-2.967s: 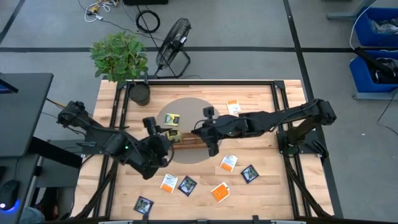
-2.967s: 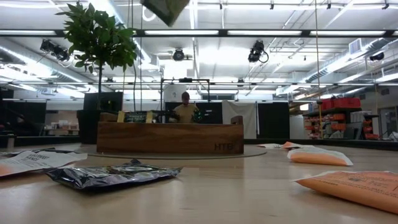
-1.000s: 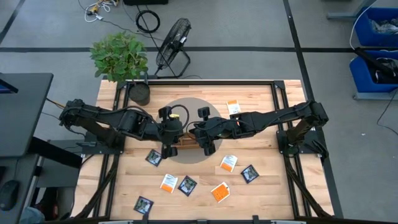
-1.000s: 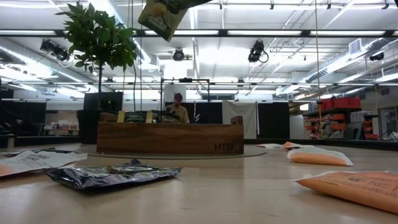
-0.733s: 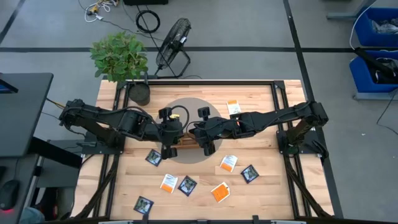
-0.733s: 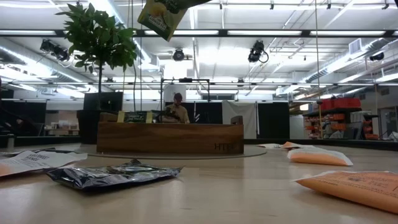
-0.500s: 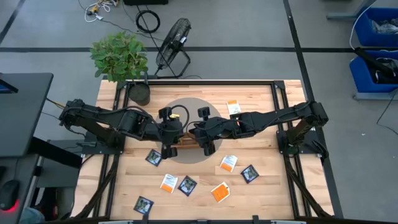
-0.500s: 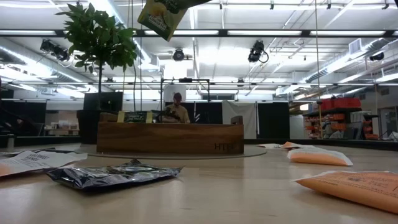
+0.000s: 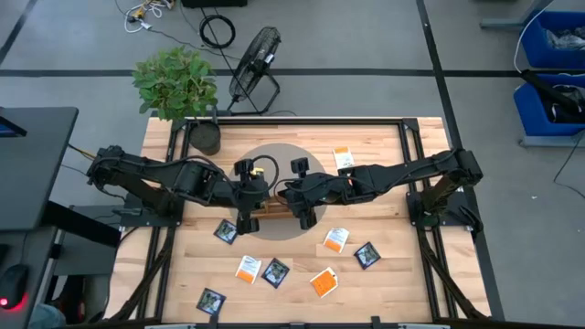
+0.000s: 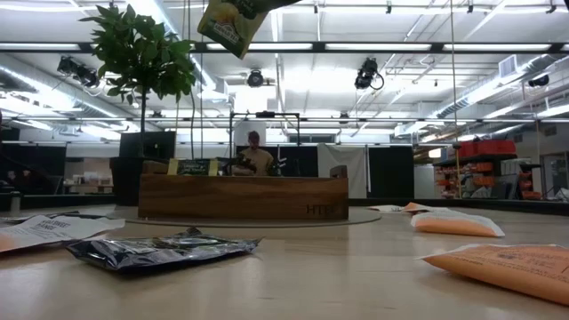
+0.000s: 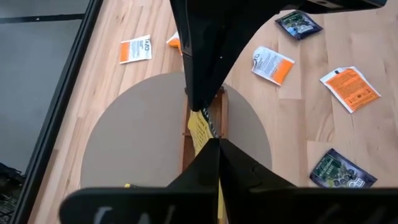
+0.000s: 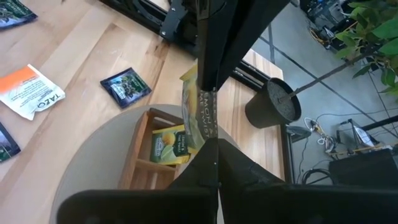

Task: Pick & Place Tea
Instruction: Put the top yellow tea bag into the wooden organizer

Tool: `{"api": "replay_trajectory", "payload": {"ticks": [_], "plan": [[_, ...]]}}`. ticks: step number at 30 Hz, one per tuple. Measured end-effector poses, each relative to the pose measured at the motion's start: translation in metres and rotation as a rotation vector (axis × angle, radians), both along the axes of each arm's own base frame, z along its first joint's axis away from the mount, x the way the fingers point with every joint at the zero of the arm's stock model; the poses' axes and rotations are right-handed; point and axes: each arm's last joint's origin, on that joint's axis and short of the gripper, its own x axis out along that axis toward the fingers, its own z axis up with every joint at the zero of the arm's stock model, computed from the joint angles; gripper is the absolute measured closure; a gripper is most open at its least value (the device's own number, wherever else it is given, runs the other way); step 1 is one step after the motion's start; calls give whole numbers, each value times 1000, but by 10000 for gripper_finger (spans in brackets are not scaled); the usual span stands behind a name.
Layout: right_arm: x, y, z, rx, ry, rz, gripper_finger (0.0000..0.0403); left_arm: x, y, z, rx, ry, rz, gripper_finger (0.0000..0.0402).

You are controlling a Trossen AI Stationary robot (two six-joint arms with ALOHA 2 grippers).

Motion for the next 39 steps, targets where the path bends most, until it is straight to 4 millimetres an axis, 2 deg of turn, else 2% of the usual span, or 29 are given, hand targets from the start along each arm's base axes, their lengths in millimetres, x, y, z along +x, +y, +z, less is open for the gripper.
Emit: {"api": "replay_trajectory", "payload": {"ticks": [5, 10, 16, 20, 27, 31, 39], "plan": [[0, 1, 0, -6, -2, 8, 390, -1, 0, -1, 9, 12, 6, 399], [-5, 1, 3, 6, 11, -1, 342, -7, -6, -5, 71, 39, 44, 400], [-17, -1, 6, 64, 58, -50, 273, -11, -17, -29, 145, 75, 78, 400], [-22, -2, 2, 107, 113, -96, 246, -12, -22, -52, 215, 72, 108, 400], [-28, 2, -1, 144, 158, -137, 241, -16, -23, -86, 252, 48, 125, 400], [-33, 7, -4, 117, 190, -168, 248, -25, -19, -97, 226, -19, 146, 400], [-34, 11, -21, 123, 195, -203, 255, -63, -9, -98, 83, -248, 130, 400]]}}
